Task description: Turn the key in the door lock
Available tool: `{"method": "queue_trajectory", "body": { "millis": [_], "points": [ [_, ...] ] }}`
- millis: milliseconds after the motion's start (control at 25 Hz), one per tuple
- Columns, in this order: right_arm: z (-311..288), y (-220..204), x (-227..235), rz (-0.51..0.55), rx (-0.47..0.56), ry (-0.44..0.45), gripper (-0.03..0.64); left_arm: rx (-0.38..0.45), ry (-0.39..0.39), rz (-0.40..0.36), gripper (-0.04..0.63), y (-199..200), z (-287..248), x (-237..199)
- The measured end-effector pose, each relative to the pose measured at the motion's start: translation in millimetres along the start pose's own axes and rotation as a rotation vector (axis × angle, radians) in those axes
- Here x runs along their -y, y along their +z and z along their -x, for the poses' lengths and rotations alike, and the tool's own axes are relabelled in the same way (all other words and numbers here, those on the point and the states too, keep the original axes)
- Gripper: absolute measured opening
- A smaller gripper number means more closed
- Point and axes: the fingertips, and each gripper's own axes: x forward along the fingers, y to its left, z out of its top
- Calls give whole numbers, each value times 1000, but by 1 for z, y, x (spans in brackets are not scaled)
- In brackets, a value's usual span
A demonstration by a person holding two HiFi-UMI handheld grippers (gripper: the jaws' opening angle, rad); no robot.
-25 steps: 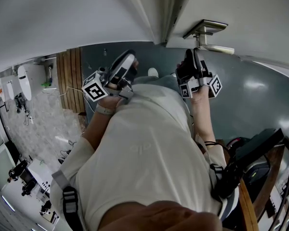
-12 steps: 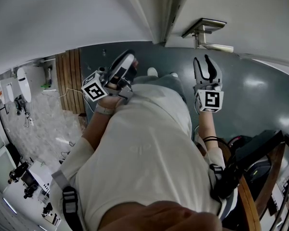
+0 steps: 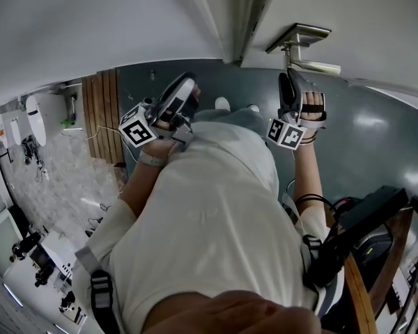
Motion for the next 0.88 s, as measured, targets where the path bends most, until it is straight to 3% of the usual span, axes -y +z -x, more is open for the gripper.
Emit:
{"method": "queue_trajectory", "body": {
  "millis": [400,880],
  "points": [
    [-29,-5,1,105,-63,-49,162,8,-1,0,55,3,1,-1],
    [-33,-4,11,59,-62,-106,109,14,2,-2,55,4,3,-3]
  ]
}}
